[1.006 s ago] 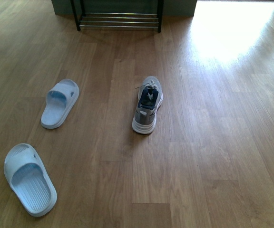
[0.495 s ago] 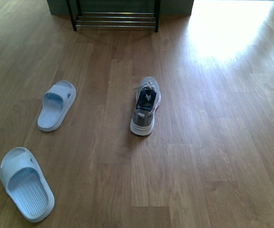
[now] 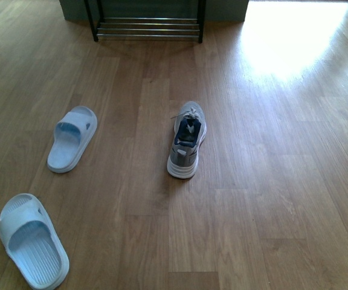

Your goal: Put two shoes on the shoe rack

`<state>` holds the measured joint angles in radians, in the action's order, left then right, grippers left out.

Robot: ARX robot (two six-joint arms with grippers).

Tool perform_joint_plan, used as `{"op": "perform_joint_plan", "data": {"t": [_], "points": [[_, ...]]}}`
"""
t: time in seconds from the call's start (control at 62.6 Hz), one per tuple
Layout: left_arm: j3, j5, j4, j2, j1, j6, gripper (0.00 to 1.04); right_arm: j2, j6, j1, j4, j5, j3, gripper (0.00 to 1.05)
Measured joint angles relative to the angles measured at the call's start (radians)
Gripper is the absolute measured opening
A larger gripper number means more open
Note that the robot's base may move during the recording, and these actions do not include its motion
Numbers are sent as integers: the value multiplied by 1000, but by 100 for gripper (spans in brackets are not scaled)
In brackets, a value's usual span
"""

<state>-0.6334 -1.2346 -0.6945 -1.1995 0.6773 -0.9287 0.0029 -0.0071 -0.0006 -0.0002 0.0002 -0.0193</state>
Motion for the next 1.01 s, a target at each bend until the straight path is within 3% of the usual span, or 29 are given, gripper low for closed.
{"op": "perform_joint_plan", "data": {"t": [1.006], "points": [[0,-5,0,1,0,-1,1,0,0,0,0,-4,0,96]]}}
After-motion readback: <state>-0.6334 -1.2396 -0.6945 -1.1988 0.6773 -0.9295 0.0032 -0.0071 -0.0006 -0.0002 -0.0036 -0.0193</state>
